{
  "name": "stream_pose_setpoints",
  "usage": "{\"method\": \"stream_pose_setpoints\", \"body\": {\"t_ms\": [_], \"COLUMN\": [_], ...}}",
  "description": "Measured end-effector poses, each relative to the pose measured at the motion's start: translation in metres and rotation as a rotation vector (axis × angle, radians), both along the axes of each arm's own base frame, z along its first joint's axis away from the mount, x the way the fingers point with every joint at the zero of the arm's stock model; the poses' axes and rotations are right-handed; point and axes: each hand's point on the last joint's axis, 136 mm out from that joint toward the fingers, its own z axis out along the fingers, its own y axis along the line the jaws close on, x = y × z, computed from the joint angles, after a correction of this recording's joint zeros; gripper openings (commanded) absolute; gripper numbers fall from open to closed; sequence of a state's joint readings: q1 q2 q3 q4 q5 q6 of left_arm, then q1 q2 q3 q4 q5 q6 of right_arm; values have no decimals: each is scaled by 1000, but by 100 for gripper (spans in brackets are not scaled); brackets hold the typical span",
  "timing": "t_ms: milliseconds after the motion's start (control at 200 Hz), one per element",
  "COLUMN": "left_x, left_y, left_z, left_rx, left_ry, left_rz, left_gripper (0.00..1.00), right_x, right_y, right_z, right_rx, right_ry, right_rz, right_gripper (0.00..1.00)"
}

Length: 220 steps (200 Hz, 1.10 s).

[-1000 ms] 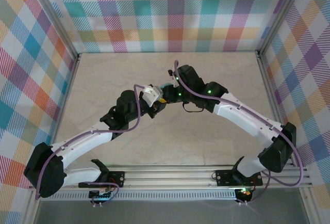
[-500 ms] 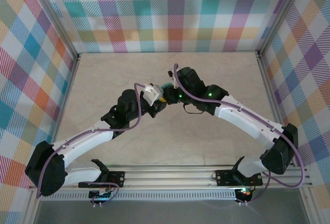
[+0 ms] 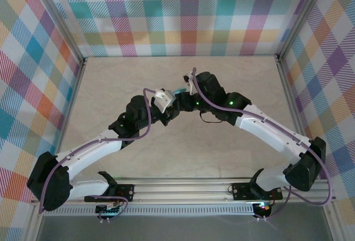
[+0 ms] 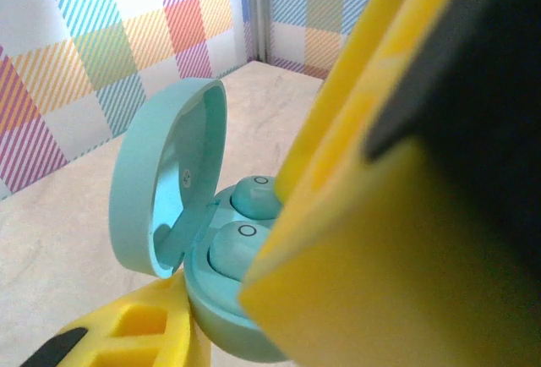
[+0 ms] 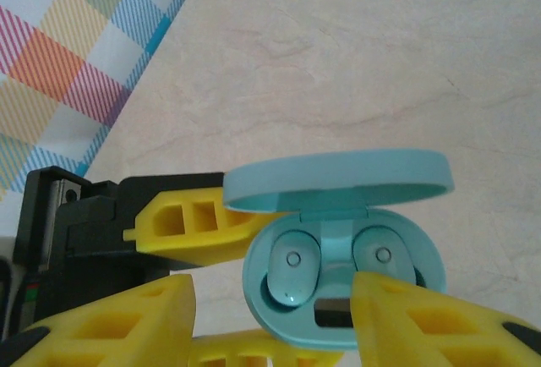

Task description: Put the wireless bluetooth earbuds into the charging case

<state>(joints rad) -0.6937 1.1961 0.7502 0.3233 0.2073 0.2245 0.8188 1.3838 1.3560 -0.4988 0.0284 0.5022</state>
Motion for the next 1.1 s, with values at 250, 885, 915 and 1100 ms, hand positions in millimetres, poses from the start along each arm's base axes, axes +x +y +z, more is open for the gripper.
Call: {"method": "stream_pose_setpoints", "body": {"t_ms": [250,885,915,1100], "left_x": [0,-20,-21,-20], "left_y": [-1,-15,-15,-14], "left_z": [5,5,3,3], "left_rx": [-13,-24,-18,-17], "left_ry": [-15,20,28,36], "left_rz": [-2,-148,-148,-144], "left_gripper": [1,0,0,0], "right_x": [2,34,33,12], "right_y": [-27,-27,-26,-37], "right_z": [29,14,11,3], "right_rx": [99,75,75,76], "right_ry": [66,204,212,232], "right_rz": [-48,33,38,50], "right_gripper": [46,42,42,43]}}
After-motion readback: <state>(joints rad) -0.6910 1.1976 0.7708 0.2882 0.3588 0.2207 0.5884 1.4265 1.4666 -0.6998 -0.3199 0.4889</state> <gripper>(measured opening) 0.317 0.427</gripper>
